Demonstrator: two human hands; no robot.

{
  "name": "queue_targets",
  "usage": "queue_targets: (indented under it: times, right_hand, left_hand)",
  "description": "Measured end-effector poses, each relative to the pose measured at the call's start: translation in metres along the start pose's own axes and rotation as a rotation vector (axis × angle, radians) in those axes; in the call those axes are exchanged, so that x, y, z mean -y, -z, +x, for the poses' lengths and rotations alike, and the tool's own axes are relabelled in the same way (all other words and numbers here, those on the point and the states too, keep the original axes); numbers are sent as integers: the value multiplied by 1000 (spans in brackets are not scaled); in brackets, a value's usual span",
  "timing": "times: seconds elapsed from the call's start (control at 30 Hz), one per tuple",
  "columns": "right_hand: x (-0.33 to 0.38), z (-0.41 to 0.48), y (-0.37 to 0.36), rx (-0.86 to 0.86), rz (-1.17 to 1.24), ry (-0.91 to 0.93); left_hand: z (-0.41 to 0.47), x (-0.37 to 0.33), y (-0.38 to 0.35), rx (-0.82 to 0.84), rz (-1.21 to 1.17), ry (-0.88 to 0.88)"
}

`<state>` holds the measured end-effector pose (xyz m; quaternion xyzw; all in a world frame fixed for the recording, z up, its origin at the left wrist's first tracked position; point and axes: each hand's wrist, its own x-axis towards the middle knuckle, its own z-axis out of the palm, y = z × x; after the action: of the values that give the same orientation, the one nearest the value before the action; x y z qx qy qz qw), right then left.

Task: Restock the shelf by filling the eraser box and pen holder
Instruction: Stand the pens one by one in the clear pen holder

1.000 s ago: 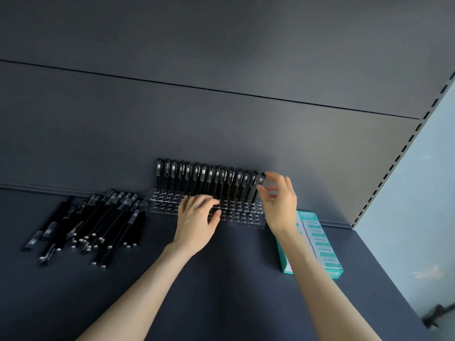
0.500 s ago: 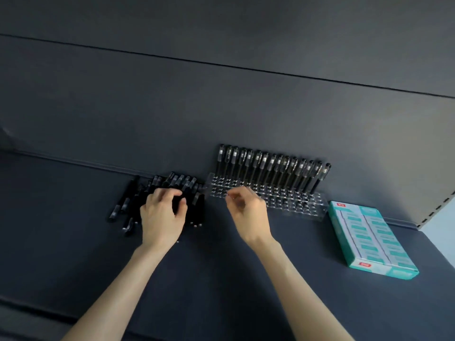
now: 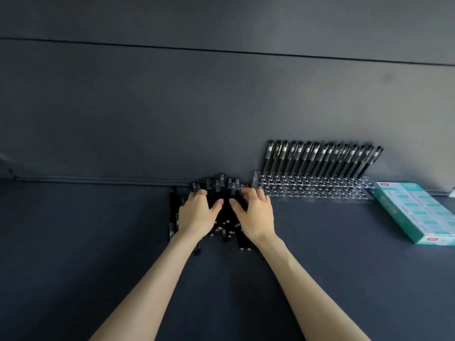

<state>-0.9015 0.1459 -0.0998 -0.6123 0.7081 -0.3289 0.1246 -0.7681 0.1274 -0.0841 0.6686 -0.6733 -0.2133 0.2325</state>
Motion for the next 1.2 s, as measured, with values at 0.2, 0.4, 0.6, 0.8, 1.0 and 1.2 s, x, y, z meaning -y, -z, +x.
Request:
queue_targets:
  times: [0.2,0.4,0.6,0.8,1.0,1.2]
  right_hand:
    - [3,6,-6,-20,73,-106]
    - [2,8,-6,-38,155,-153]
    - [3,8,-7,-72,208,-166]
    - [0,6,-8,-90,248,-165]
    - [4,4,10,-84,488,-158]
    - [1,-7,53,59,749,-75]
  left_hand:
    - [9,4,11,123,-52,10]
    - [9,5,7,77,-88,-11]
    - [29,6,12,224,-192,62]
    - [29,9,10,233,-245,25]
    - [4,-1,23,166,-520,-45]
    - [-19,-37,15,191,-892,-43]
